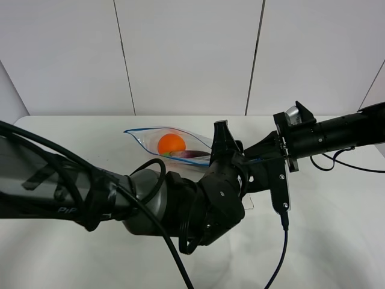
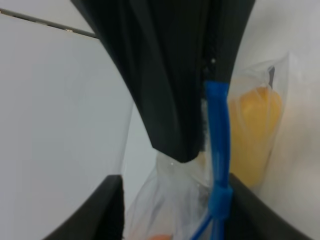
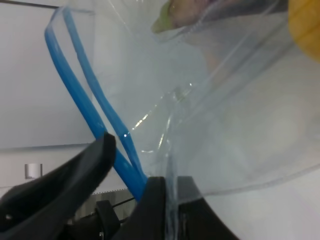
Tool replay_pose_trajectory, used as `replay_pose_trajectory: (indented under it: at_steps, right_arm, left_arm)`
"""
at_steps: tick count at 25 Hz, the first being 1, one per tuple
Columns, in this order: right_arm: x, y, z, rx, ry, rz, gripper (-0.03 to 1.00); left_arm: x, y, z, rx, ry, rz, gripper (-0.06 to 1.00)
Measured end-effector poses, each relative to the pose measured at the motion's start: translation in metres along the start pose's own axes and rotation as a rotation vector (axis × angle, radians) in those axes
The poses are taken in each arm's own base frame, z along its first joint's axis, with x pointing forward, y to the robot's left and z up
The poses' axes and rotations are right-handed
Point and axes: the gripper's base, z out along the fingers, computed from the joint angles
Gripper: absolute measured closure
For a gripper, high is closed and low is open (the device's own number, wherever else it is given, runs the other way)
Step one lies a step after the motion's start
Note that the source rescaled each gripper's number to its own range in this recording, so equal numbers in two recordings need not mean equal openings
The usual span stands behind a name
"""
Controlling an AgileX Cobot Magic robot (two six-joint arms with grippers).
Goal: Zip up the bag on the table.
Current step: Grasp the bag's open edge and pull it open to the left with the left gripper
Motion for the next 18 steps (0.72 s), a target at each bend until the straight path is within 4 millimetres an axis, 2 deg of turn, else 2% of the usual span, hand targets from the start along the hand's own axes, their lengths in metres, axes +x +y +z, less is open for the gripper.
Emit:
replay_pose_trajectory:
  at_steps: [18]
  right_arm:
    - [0.0,0.0003,-0.0002,0.0,0.0,-0.001,0.97]
  left_arm:
    - [-0.0045,-0.0035,-0.0031,0.005,-0.013,0.008,0.52]
